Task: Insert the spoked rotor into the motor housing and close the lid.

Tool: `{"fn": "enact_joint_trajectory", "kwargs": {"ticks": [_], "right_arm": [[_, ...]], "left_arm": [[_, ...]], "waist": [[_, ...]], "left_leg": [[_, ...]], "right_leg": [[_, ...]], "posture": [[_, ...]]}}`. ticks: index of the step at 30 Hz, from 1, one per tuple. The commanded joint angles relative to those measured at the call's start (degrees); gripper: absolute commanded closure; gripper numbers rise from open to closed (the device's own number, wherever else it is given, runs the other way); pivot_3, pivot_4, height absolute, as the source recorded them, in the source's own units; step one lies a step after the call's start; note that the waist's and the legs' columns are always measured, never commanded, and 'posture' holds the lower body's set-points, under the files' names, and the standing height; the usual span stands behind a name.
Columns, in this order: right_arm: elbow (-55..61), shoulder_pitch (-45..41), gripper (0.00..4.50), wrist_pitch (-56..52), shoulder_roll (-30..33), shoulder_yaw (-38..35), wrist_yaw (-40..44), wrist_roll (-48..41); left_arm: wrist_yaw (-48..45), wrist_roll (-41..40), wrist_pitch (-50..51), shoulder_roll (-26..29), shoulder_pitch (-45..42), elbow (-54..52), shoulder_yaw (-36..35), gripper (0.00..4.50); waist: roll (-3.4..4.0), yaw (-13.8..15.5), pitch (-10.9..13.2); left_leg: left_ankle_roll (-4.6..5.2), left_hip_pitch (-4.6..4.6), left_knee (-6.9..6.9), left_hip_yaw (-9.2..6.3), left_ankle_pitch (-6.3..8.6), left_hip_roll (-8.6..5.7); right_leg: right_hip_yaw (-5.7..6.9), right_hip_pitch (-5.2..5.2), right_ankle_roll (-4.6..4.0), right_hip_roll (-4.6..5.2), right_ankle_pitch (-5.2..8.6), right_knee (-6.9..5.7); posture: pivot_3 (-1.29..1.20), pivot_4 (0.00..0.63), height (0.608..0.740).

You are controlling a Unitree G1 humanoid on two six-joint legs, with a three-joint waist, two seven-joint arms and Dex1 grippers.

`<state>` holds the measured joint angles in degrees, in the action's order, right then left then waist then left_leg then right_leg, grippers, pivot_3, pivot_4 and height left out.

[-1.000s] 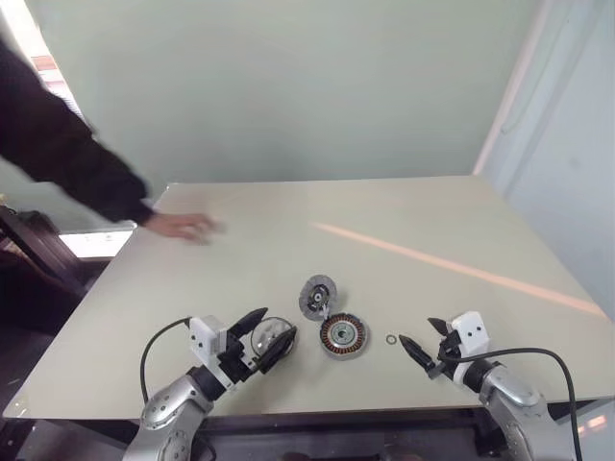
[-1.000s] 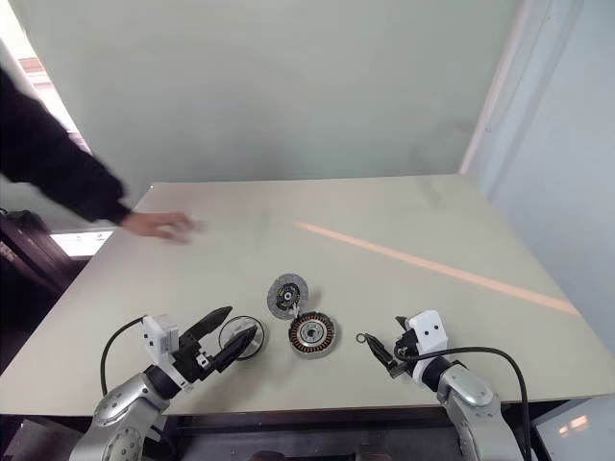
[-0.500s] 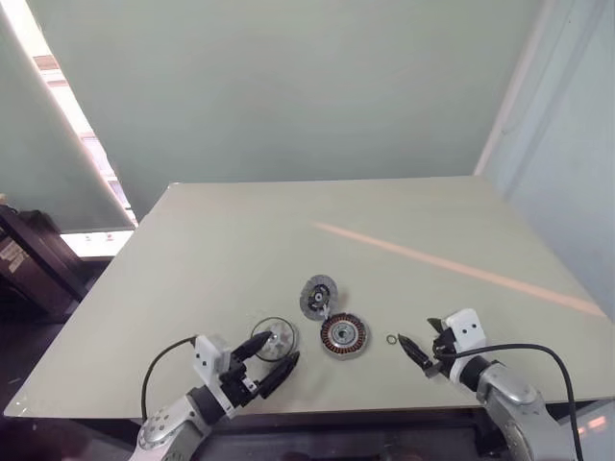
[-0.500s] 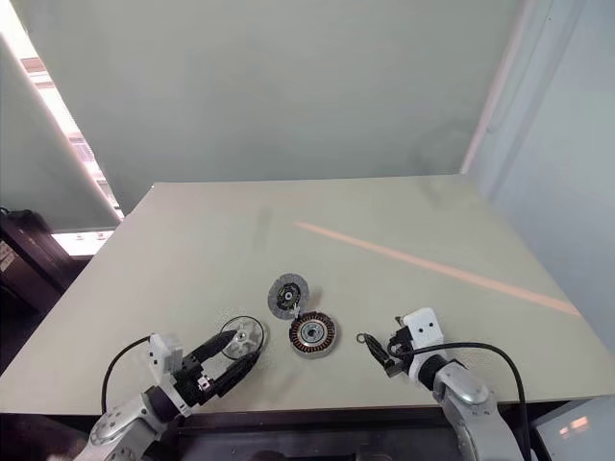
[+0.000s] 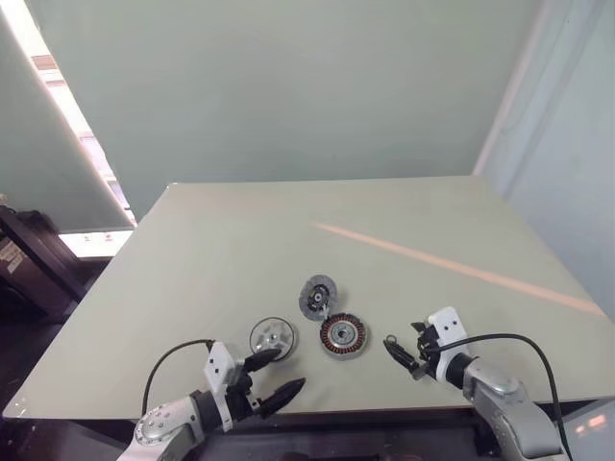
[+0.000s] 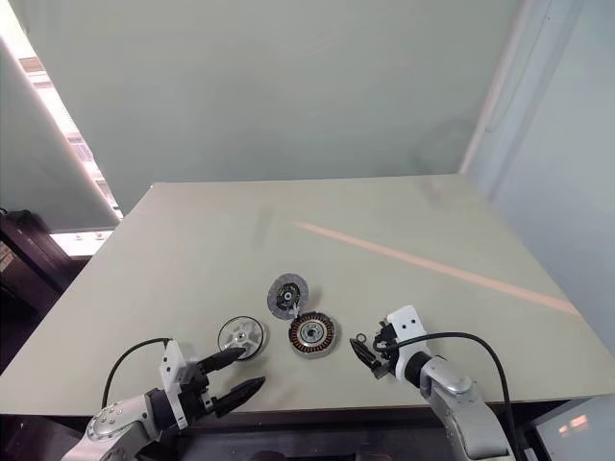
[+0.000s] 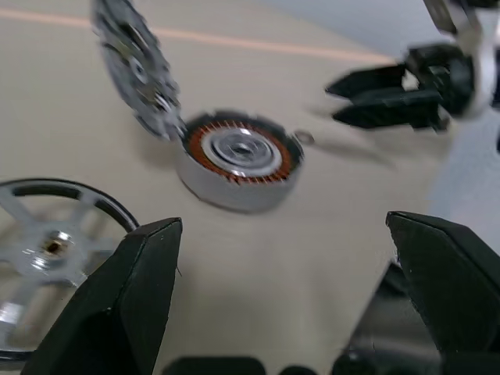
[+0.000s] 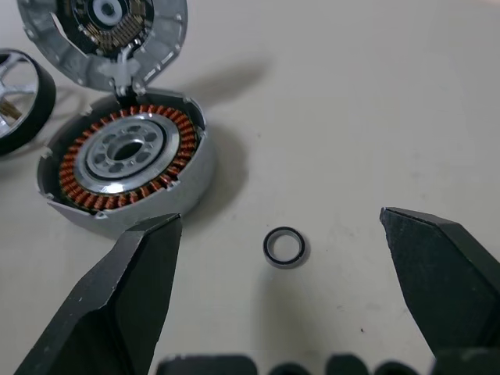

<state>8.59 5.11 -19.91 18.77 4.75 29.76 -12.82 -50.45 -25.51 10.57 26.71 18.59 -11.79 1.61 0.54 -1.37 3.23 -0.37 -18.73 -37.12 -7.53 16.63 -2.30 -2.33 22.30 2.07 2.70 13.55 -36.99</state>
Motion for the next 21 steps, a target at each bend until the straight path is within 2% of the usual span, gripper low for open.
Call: {"fn": "enact_joint_trajectory", "kwargs": {"ticks": [1,21], "right_arm": [[-1.15,-1.6,0.06,0.84,-0.72,0.77,-0.06,0.67],[-12.9,-5.02,0.06,9.2,-3.88,1.84,-0.05,4.22]], "left_arm": [[-0.42,0.17,-1.14,-0.03,-1.1,-0.79,-0.05,0.0],[-1.14,1.24,-2.11,-0.57,-2.56,0.29,0.39,0.0]], "waist": [[0.0,0.0,0.0],[0.01,-0.08,-0.01]], "left_leg": [[0.0,0.0,0.01,-0.01,0.0,0.01],[0.03,0.03,0.02,0.03,0.01,0.02]], "right_leg": [[0.01,0.0,0.0,0.0,0.0,0.0],[-0.01,0.0,0.01,-0.01,-0.01,0.0]], "posture": [[0.0,0.0,0.74],[0.0,0.0,0.74]]}}
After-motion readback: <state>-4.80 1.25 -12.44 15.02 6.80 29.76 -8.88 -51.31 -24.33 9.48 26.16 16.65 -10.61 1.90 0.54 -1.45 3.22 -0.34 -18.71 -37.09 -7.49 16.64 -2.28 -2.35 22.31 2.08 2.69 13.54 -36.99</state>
